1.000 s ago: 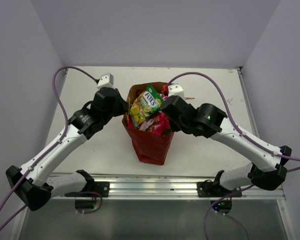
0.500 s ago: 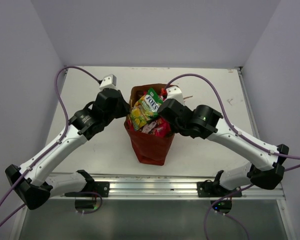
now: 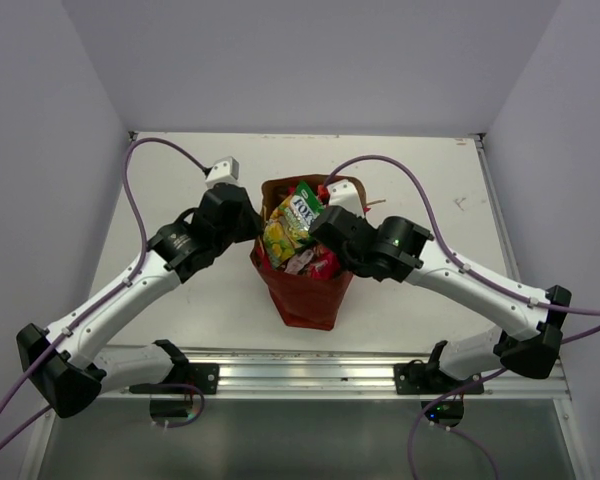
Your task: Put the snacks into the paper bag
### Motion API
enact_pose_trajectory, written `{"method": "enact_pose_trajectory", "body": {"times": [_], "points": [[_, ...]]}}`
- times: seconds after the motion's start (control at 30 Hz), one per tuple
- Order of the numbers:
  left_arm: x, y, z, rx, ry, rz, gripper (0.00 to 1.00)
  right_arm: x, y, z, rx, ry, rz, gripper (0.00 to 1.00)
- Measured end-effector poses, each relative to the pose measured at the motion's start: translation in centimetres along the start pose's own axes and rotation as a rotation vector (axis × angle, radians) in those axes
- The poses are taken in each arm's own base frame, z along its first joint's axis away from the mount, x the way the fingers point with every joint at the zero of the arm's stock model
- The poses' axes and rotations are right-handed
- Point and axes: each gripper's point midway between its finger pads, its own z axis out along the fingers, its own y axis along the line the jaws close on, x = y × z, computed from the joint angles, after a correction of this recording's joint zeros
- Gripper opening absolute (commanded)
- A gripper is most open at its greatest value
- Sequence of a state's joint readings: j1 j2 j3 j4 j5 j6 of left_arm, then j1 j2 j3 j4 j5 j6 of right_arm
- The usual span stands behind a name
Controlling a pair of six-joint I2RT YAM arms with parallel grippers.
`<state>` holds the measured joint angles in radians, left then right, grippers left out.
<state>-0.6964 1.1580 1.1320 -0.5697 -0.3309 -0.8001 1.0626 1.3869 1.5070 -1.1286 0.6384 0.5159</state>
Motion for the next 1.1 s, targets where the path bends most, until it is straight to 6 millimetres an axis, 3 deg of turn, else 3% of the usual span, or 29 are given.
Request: {"method": "enact_pose_trajectory", "body": {"times": [0.07, 0.1, 0.17, 0.2, 0.3, 0.37, 0.5, 0.63, 0.8, 0.93, 1.1], "points": [[-0.1, 0.0, -0.1, 0.002, -0.002, -0.001, 0.06, 0.1, 0.1, 0.0, 0.0, 0.001, -0.002, 0.18], [-0.1, 0.0, -0.1, 0.002, -0.002, 0.0, 0.23, 0.1, 0.0, 0.0, 0.001, 0.001, -0.001, 0.21], [-0.1, -0.1, -0.1, 0.005, -0.005, 0.005, 0.43, 0.1, 0.0, 0.0, 0.004, -0.003, 0.001, 0.33], [-0.3, -0.1, -0.1, 0.006, -0.009, 0.003, 0.58, 0.0, -0.1, 0.0, 0.004, -0.004, 0.003, 0.37], [-0.5, -0.1, -0.2, 0.006, -0.017, 0.002, 0.73, -0.2, -0.4, -0.4, 0.003, -0.017, 0.011, 0.44], [-0.8, -0.2, -0.4, 0.005, -0.027, 0.002, 0.75, -0.4, -0.8, -0.7, 0.009, -0.033, 0.026, 0.51], [-2.4, -0.9, -1.3, 0.015, -0.076, -0.007, 0.77, -0.9, -1.9, -1.6, 0.038, -0.053, 0.054, 0.52], [-5.8, -1.1, -3.8, 0.004, -0.186, -0.038, 0.78, -2.4, -3.5, -3.2, 0.079, -0.104, 0.116, 0.6], [-10.9, 0.9, -9.0, -0.05, -0.389, -0.104, 0.82, -3.9, -7.5, -6.7, 0.125, -0.216, 0.233, 0.66], [-13.8, 2.7, -12.6, -0.109, -0.504, -0.134, 0.83, -4.5, -11.7, -10.0, 0.162, -0.328, 0.359, 0.69], [-14.9, 4.0, -14.0, -0.17, -0.549, -0.129, 0.84, -5.0, -14.0, -11.7, 0.2, -0.401, 0.468, 0.67]]}}
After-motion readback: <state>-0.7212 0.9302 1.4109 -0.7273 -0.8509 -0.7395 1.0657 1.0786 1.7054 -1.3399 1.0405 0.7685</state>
